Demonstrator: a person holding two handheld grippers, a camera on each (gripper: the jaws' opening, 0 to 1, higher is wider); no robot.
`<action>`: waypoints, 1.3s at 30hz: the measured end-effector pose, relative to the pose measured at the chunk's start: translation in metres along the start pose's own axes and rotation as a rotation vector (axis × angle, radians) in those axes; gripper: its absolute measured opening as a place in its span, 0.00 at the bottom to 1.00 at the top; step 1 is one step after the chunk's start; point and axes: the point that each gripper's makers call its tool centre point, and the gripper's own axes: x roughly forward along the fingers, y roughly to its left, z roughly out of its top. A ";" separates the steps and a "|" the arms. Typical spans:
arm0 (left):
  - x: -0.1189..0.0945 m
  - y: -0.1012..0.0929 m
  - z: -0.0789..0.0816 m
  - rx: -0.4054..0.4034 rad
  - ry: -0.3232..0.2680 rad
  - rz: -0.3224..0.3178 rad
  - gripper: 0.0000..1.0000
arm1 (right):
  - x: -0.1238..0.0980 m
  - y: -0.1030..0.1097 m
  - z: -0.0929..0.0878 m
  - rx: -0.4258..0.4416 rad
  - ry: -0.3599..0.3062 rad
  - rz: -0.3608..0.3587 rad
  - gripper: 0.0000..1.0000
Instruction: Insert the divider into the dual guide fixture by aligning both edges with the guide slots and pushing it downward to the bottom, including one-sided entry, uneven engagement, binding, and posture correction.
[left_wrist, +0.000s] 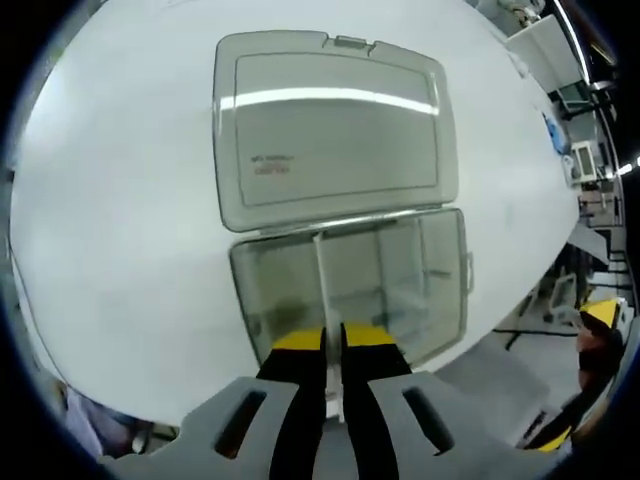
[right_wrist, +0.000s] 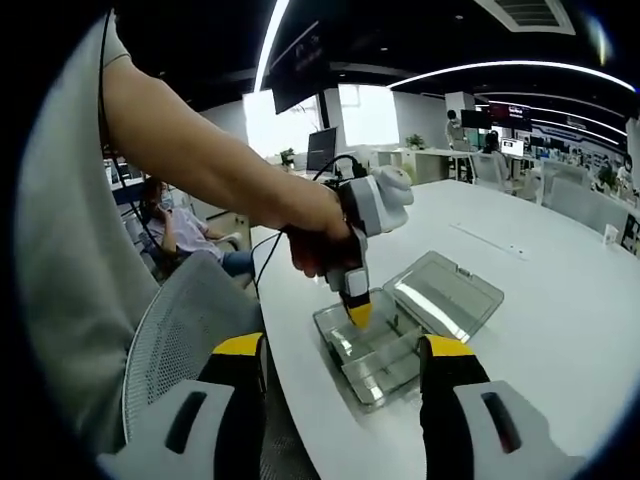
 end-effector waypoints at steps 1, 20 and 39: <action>0.000 0.000 0.000 0.003 0.002 0.002 0.01 | 0.000 0.000 0.000 0.001 -0.001 0.001 0.59; -0.005 -0.009 -0.001 0.001 0.031 0.002 0.01 | 0.000 0.001 -0.001 0.004 -0.003 0.006 0.59; -0.005 -0.002 0.001 0.075 0.055 0.046 0.01 | 0.000 0.002 0.000 0.007 -0.002 0.012 0.59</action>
